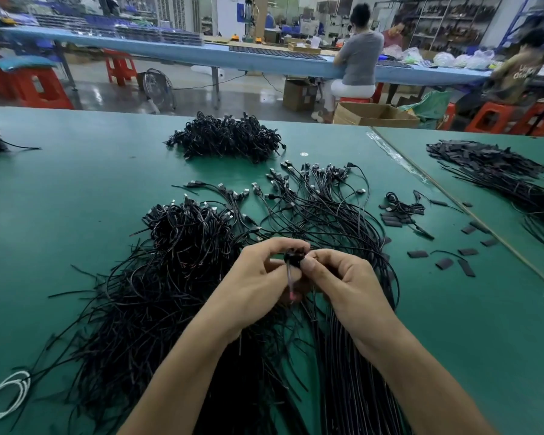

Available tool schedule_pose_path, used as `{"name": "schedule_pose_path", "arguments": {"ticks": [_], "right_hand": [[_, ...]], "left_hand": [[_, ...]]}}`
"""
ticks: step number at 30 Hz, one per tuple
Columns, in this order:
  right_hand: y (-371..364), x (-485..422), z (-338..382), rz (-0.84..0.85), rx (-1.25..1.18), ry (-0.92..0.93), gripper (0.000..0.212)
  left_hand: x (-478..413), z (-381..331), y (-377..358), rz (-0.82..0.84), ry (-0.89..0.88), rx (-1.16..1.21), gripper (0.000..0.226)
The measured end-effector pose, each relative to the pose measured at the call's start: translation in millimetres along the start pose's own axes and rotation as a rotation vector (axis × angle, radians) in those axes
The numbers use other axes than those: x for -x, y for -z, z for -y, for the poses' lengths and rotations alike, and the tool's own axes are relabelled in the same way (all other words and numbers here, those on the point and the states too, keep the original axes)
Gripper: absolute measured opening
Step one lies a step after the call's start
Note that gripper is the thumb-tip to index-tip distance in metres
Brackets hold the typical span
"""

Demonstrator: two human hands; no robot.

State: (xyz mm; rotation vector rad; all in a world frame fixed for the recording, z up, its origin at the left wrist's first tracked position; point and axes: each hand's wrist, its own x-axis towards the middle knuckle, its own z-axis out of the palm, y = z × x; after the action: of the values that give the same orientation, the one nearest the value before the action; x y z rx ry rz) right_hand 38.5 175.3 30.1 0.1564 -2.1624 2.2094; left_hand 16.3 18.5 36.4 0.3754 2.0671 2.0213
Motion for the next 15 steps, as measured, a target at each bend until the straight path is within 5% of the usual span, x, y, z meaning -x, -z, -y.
{"name": "schedule_pose_path", "arguments": {"ticks": [5, 9, 13, 15], "right_hand": [[10, 2, 0, 0.021, 0.204, 0.023, 0.014], [16, 7, -9, 0.041, 0.342, -0.007, 0.018], [36, 3, -28, -0.103, 0.708, -0.046, 0.008], [52, 1, -40, -0.17, 1.035, -0.118, 0.037]], "left_hand": [[1, -3, -3, 0.015, 0.102, 0.169, 0.036], [1, 3, -4, -0.063, -0.083, -0.087, 0.003], [-4, 7, 8, -0.27, -0.189, -0.375, 0.022], [-7, 7, 18, -0.448, -0.226, -0.5, 0.023]]}}
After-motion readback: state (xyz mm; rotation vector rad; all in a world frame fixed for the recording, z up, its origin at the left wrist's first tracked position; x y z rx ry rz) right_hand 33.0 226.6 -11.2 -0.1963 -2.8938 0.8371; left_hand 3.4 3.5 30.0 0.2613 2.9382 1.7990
